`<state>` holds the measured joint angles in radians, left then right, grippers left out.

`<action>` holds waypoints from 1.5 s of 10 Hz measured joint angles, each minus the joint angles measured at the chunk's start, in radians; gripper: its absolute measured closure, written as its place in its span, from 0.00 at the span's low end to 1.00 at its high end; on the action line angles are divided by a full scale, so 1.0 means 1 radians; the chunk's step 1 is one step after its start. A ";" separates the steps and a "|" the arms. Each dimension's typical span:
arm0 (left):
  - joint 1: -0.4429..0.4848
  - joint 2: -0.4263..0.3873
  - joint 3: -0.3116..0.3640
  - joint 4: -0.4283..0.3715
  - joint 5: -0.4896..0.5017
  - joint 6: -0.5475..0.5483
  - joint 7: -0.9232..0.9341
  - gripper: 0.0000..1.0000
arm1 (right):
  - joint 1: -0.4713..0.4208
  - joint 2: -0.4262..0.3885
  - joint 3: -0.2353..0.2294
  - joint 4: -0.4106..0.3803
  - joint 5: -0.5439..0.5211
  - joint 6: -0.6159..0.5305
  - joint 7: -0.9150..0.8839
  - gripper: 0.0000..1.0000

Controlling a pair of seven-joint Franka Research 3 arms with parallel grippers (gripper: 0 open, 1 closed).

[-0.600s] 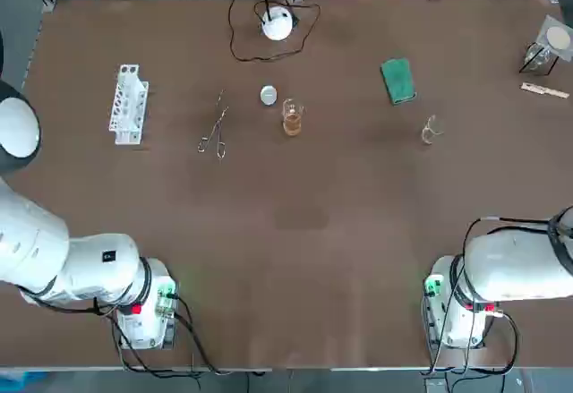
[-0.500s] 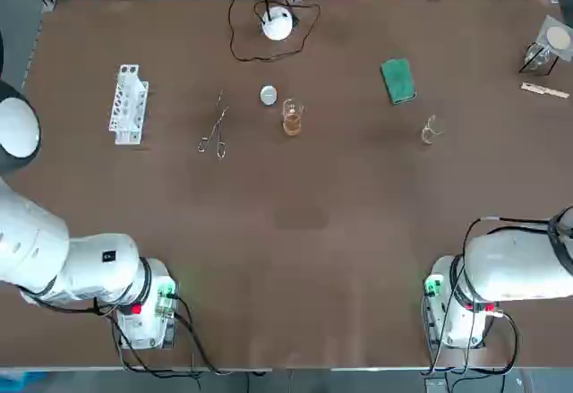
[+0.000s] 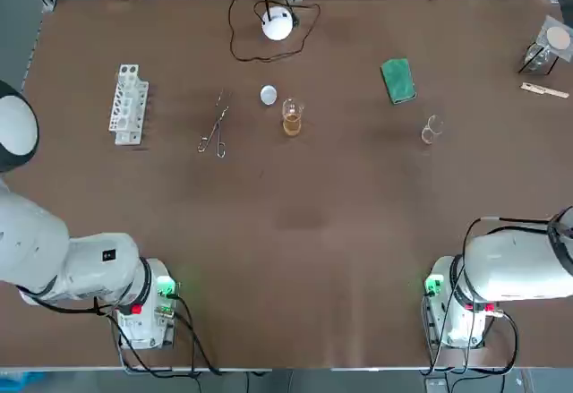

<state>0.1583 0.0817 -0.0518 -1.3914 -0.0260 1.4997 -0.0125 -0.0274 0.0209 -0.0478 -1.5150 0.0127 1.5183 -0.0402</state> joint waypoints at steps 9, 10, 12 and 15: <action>0.177 0.043 0.020 -0.001 -0.059 -0.001 0.712 0.00 | -0.087 0.017 -0.007 -0.061 0.107 0.035 -0.657 0.00; 0.207 0.060 0.021 -0.001 -0.102 0.005 0.776 0.00 | -0.088 0.018 -0.007 -0.075 0.109 0.056 -0.705 0.00; 0.291 0.097 0.023 -0.002 -0.217 0.008 0.973 0.00 | -0.091 0.022 -0.007 -0.090 0.112 0.092 -0.820 0.00; 0.417 0.187 0.027 -0.005 -0.383 0.006 1.351 0.00 | -0.130 0.031 -0.008 -0.151 0.171 0.186 -1.072 0.00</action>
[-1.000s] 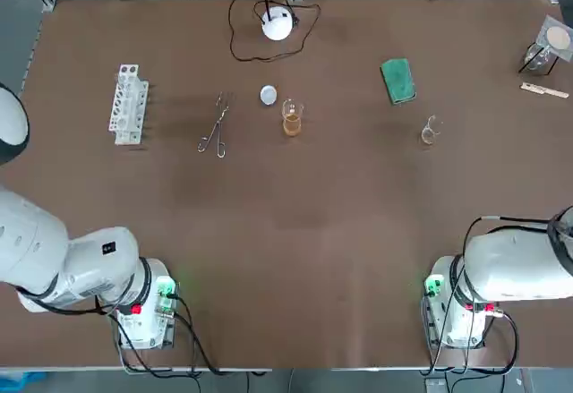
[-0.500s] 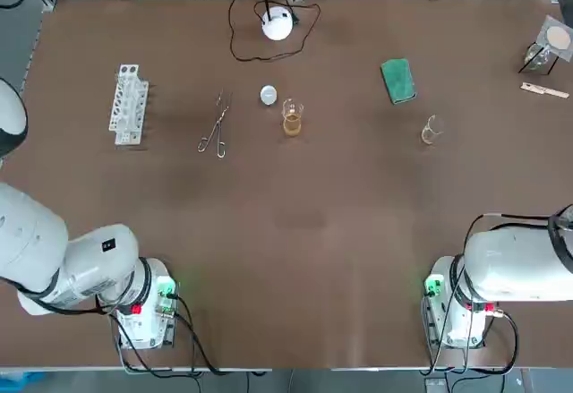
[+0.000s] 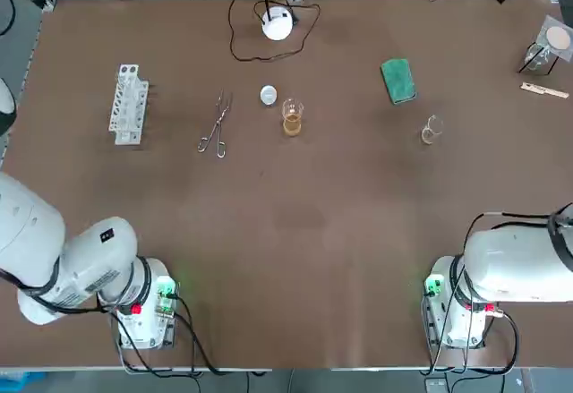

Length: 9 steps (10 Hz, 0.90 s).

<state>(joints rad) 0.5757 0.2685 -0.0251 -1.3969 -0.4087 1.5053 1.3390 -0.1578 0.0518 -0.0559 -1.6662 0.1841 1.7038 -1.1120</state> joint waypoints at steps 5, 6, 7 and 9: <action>0.160 0.231 0.001 -0.007 -0.290 -0.068 0.459 0.00 | -0.157 0.069 -0.004 -0.141 0.278 0.084 -0.667 0.00; 0.184 0.277 0.001 -0.006 -0.334 -0.076 0.553 0.00 | -0.186 0.107 -0.004 -0.162 0.348 0.084 -0.799 0.00; 0.202 0.308 0.001 -0.005 -0.359 -0.091 0.635 0.00 | -0.210 0.147 -0.004 -0.185 0.400 0.086 -0.894 0.00; 0.206 0.362 -0.001 -0.006 -0.404 -0.151 0.730 0.00 | -0.254 0.245 -0.004 -0.208 0.485 0.086 -1.057 0.00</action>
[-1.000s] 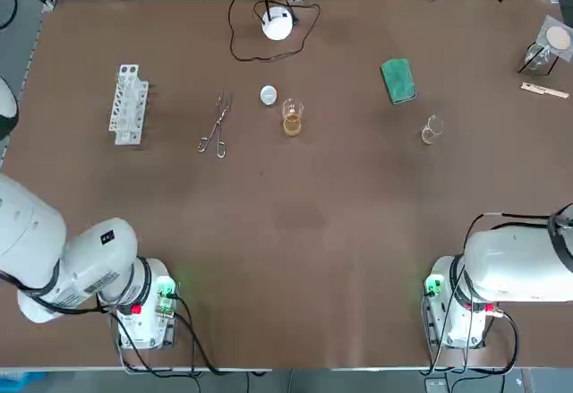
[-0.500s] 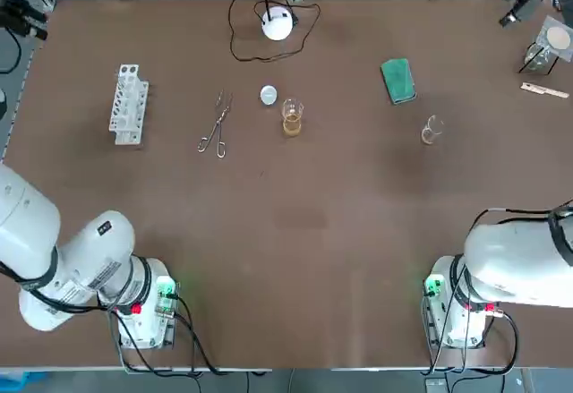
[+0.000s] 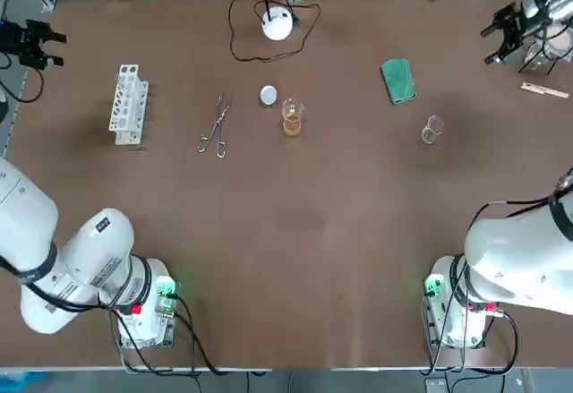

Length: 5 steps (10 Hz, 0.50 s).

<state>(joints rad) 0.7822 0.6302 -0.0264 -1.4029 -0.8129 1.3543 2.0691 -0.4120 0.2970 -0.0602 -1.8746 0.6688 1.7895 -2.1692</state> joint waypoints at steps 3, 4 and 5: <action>-0.008 0.110 -0.012 0.000 -0.060 -0.026 0.149 0.03 | -0.046 0.167 0.001 -0.004 0.098 -0.035 -0.252 0.00; -0.013 0.138 -0.022 0.000 -0.072 -0.027 0.208 0.04 | -0.046 0.193 0.001 -0.003 0.111 -0.042 -0.312 0.00; -0.019 0.160 -0.027 -0.003 -0.073 -0.029 0.260 0.05 | -0.046 0.212 0.002 -0.002 0.125 -0.062 -0.360 0.00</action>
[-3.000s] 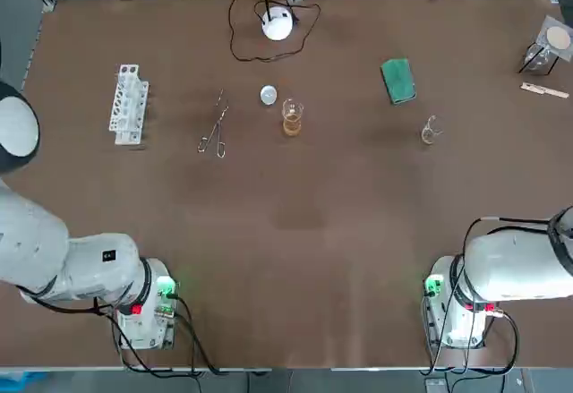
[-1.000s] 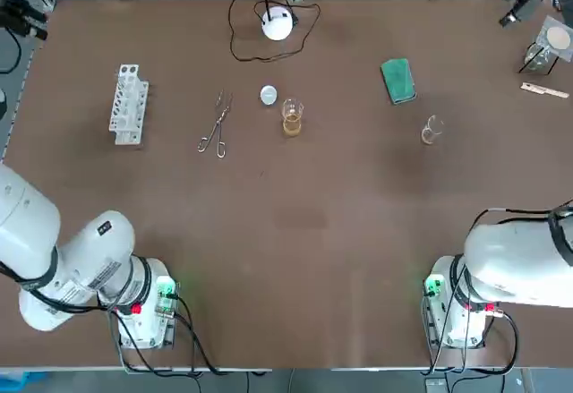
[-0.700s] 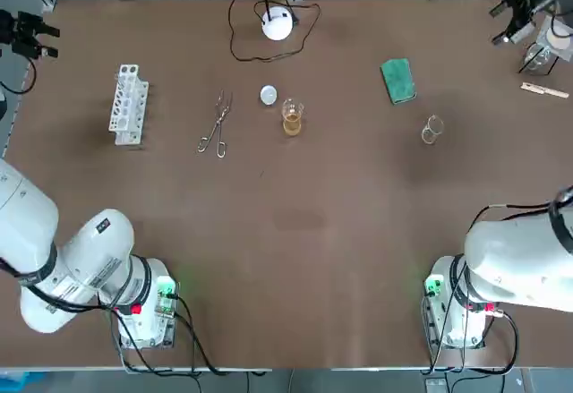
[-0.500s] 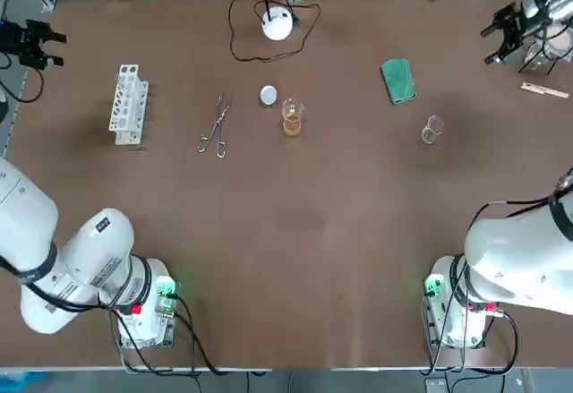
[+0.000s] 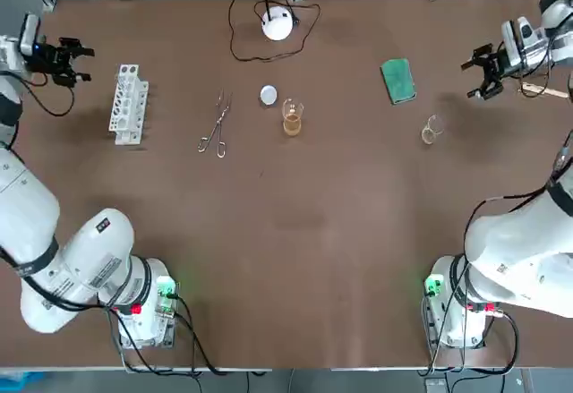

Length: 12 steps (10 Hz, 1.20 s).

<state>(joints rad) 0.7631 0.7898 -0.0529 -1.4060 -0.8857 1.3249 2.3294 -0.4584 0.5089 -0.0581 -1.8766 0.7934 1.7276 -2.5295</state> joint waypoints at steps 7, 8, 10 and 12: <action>-0.012 0.090 -0.031 -0.055 -0.042 -0.018 0.093 0.04 | -0.080 0.242 0.001 0.001 0.105 -0.059 -0.208 0.00; -0.012 0.093 -0.035 -0.066 -0.042 -0.021 0.103 0.06 | -0.085 0.260 0.002 0.002 0.117 -0.068 -0.209 0.00; -0.013 0.096 -0.038 -0.086 -0.043 -0.046 0.130 0.11 | -0.092 0.285 0.002 -0.002 0.124 -0.089 -0.208 0.00; -0.014 0.117 -0.039 -0.095 -0.043 -0.069 0.143 0.16 | -0.098 0.295 0.003 -0.017 0.128 -0.113 -0.207 0.00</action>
<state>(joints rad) 0.7495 0.9070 -0.0917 -1.5015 -0.9282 1.2563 2.4725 -0.5568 0.8040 -0.0554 -1.8931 0.9216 1.6149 -2.7368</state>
